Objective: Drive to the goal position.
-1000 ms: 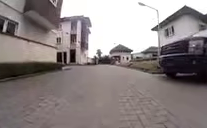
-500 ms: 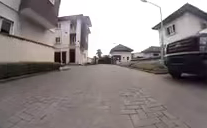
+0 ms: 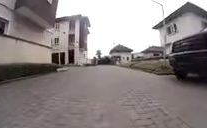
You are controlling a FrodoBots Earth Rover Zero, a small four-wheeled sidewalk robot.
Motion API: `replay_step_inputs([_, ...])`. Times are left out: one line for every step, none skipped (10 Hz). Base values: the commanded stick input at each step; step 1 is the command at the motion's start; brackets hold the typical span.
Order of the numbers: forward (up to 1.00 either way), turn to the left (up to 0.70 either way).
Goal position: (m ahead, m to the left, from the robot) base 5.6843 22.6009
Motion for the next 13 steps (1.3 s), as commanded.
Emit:
replay_step_inputs([0.7,0.0])
replay_step_inputs([0.7,0.0])
replay_step_inputs([0.7,0.0])
replay_step_inputs([0.7,0.0])
replay_step_inputs([0.7,0.0])
replay_step_inputs([0.7,0.0])
replay_step_inputs([0.7,0.0])
replay_step_inputs([0.7,0.0])
replay_step_inputs([0.7,0.0])
replay_step_inputs([0.7,0.0])
replay_step_inputs([0.7,0.0])
replay_step_inputs([0.7,0.0])
replay_step_inputs([0.7,0.0])
